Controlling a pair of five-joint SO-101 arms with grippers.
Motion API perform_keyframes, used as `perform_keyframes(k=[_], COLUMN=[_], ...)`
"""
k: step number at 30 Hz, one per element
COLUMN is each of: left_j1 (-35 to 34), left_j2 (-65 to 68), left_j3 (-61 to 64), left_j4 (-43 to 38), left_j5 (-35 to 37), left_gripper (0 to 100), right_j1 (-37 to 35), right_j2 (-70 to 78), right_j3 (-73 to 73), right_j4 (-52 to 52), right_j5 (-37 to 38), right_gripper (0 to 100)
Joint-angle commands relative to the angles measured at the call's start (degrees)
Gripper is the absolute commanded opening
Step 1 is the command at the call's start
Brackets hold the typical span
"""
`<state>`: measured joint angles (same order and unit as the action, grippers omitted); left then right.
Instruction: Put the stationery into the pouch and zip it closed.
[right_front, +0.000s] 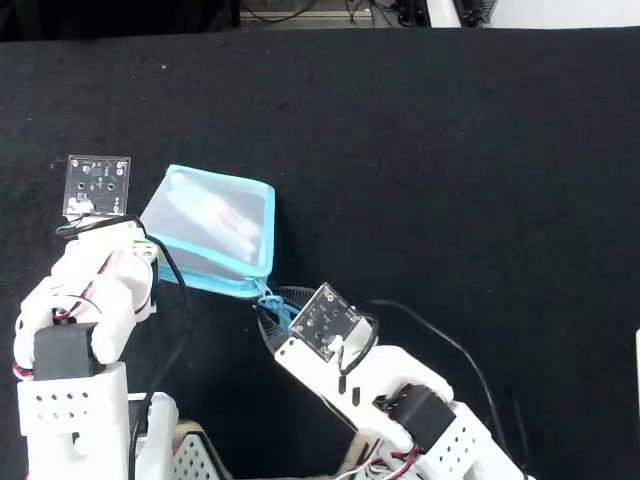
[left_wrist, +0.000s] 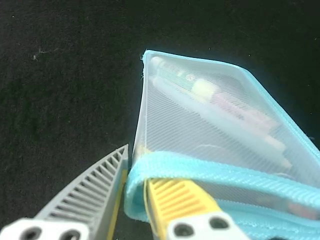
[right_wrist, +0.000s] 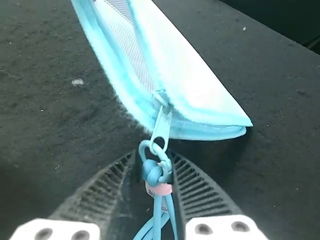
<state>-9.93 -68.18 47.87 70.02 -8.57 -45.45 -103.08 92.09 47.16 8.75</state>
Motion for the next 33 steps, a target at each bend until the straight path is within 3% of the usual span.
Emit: perform_keyframes(k=[1, 33], left_j1=[0.6, 0.5], left_j2=[-0.5, -0.5], left_j3=[-0.2, -0.1], left_j4=[-1.1, -1.1], left_j5=[0.5, 0.5], left_gripper=[3, 3], right_j1=[-1.1, -1.2], right_j2=[-9.2, -9.4], right_j3=[0.4, -5.2], right_j4=[-3.0, 2.4], right_j5=[0.7, 0.8], right_gripper=[8.5, 8.7])
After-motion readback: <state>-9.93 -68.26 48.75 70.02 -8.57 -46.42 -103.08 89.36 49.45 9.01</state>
